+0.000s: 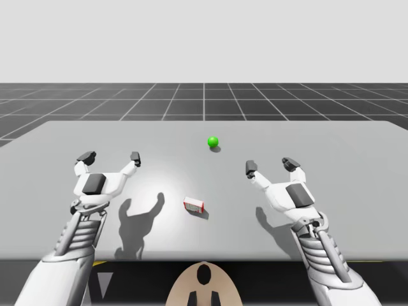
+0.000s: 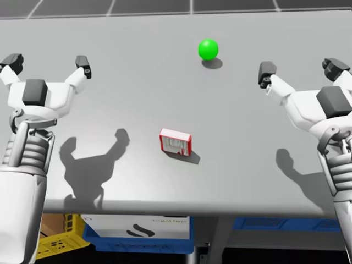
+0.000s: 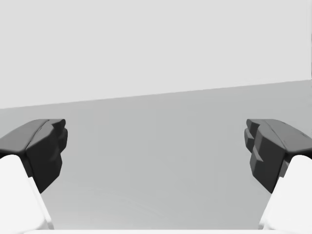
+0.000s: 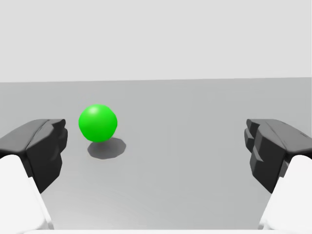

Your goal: Watch the red light. When it turns green, pick up the object.

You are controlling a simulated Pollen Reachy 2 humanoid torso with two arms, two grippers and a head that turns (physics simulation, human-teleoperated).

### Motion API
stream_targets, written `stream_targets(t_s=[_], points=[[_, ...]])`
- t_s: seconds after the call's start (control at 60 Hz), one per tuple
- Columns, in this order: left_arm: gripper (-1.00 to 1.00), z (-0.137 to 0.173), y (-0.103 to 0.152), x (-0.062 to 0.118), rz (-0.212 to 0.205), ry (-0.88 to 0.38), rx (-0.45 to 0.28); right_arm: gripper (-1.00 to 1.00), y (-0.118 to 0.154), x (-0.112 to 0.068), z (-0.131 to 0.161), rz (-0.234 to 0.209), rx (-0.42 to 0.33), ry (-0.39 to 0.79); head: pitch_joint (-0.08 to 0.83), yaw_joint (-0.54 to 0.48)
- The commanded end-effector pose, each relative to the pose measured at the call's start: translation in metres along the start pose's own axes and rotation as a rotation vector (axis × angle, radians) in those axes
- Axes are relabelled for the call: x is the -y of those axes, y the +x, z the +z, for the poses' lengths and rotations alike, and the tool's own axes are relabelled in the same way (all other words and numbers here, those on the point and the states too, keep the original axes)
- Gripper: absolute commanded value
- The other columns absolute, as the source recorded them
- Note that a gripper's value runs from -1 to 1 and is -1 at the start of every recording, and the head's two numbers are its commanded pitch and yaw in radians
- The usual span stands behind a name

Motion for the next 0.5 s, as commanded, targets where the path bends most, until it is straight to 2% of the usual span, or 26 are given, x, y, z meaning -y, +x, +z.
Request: stream_targets(t_s=[0.017, 0.117, 0.217, 0.283, 0.317, 0.367, 0.5], points=[[-1.00, 0.004, 0.003, 0.003, 0.003, -0.009, 0.010, -1.00, -0.002, -0.004, 0.000, -0.019, -0.002, 0.000, 0.733, 0.07], [-1.00, 0.011, 0.008, 0.008, 0.019, -0.019, 0.021, -1.00, -0.002, -0.004, 0.000, -0.020, -0.003, -0.002, 0.738, 0.06], [-1.00, 0.026, 0.014, 0.015, 0.085, -0.084, -0.003, -1.00, -0.003, -0.003, 0.000, -0.020, -0.006, -0.004, 0.731, 0.07], [-1.00, 0.043, 0.020, 0.020, 0.080, -0.165, -0.029, -1.00, -0.004, -0.003, -0.001, -0.020, -0.010, -0.006, 0.728, 0.07], [-1.00, 0.057, 0.024, 0.024, 0.051, -0.208, -0.024, -1.00, -0.005, -0.003, -0.001, -0.019, -0.011, -0.006, 0.729, 0.07], [-1.00, 0.075, 0.026, 0.029, 0.042, -0.269, -0.037, -1.00, -0.005, -0.003, -0.001, -0.019, -0.011, -0.005, 0.731, 0.07], [-1.00, 0.115, 0.026, 0.045, 0.084, -0.417, -0.113, -1.00, -0.005, -0.003, -0.001, -0.017, -0.010, -0.003, 0.733, 0.07]])
